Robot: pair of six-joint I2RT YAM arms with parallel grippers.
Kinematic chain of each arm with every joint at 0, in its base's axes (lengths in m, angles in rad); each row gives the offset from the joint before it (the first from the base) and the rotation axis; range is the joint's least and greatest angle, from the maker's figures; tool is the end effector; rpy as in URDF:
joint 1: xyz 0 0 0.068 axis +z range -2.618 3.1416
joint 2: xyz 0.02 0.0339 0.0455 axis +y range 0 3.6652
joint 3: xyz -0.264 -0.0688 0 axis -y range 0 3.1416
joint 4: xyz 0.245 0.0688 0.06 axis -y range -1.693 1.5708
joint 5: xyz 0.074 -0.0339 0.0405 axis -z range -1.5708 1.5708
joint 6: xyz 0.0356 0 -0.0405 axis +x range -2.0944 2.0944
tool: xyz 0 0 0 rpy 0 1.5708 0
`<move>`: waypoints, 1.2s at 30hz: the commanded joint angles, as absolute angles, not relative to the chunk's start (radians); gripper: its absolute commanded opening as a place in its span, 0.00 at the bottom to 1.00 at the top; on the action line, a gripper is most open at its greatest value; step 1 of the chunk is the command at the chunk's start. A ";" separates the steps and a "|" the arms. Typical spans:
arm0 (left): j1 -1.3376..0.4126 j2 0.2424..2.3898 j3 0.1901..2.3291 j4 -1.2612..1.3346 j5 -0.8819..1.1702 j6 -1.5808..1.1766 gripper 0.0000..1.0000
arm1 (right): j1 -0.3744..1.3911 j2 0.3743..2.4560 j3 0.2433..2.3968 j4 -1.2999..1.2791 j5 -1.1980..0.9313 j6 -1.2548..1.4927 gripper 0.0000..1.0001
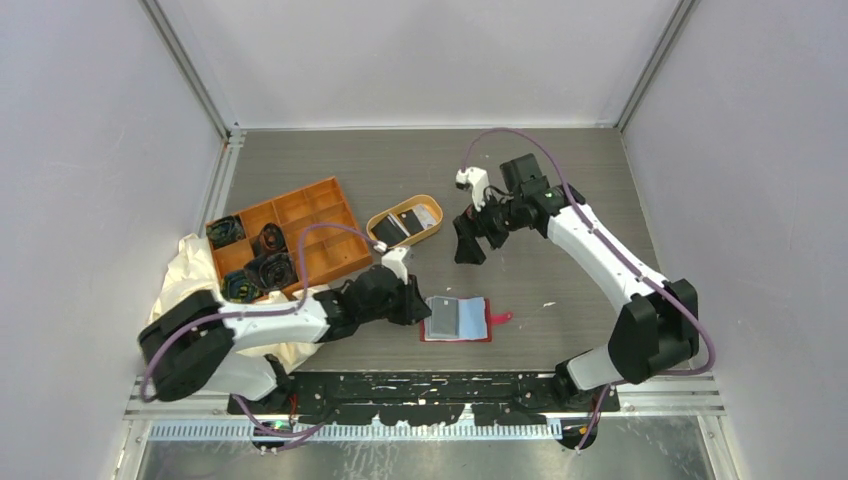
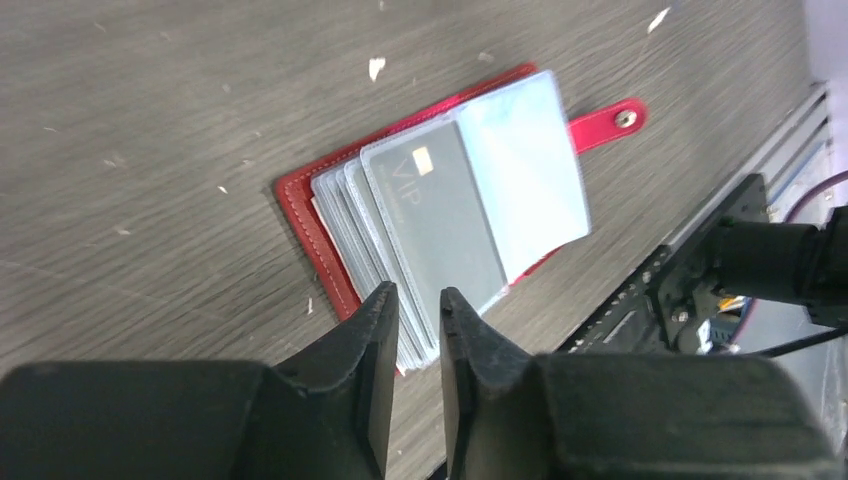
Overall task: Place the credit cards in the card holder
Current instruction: Turn over the card slot in the card holder, then pick up the credit card from the storage box.
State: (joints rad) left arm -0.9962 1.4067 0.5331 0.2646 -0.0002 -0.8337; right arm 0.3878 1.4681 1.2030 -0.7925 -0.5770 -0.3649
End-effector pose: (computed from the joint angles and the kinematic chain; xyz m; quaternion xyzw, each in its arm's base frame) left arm 0.1468 -0.2267 0.1620 0.0719 0.8837 -0.3666 0.2822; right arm 0.2667 0.1299 0.2794 -0.4080 0.8358 0.2780 0.2401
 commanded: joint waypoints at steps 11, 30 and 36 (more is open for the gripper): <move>-0.515 0.904 0.492 -0.008 0.230 -0.727 0.63 | 0.425 1.967 1.702 -0.501 -0.788 0.135 0.73; -0.364 1.185 0.508 0.192 0.470 -0.782 0.54 | 0.492 2.363 2.051 -0.716 -0.732 0.118 0.57; -0.362 1.145 0.506 0.133 0.477 -0.760 0.54 | 0.507 2.384 2.057 -0.726 -0.744 0.127 0.57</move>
